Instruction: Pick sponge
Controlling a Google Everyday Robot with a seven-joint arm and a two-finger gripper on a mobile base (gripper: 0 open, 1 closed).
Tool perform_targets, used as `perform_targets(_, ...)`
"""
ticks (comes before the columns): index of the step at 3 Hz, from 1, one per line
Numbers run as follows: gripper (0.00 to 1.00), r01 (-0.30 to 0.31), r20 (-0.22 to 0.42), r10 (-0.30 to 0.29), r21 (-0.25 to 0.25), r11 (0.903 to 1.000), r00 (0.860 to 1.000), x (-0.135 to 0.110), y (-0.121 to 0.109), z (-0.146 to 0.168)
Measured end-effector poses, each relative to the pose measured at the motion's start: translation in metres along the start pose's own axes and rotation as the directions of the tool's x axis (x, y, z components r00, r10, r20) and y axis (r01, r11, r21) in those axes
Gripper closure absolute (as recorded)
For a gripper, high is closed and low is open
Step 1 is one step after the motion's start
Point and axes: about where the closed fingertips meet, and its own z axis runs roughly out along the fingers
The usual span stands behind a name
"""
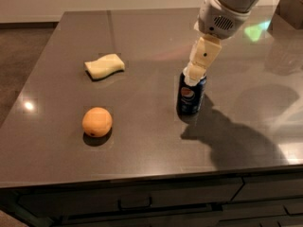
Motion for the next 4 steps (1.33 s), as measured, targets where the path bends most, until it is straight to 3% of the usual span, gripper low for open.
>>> perform_targets(2,0.0,-0.039,0.038,0.04,-0.036,0.9986,0.998,-0.063,-0.022,0.041)
perform_targets(3,0.0,-0.062,0.033,0.063,-0.026,0.9977,0.997,-0.109,-0.029,0.087)
perform_targets(4,0.0,-0.06,0.026,0.061,-0.02,0.998,0.998,-0.111,-0.031,0.088)
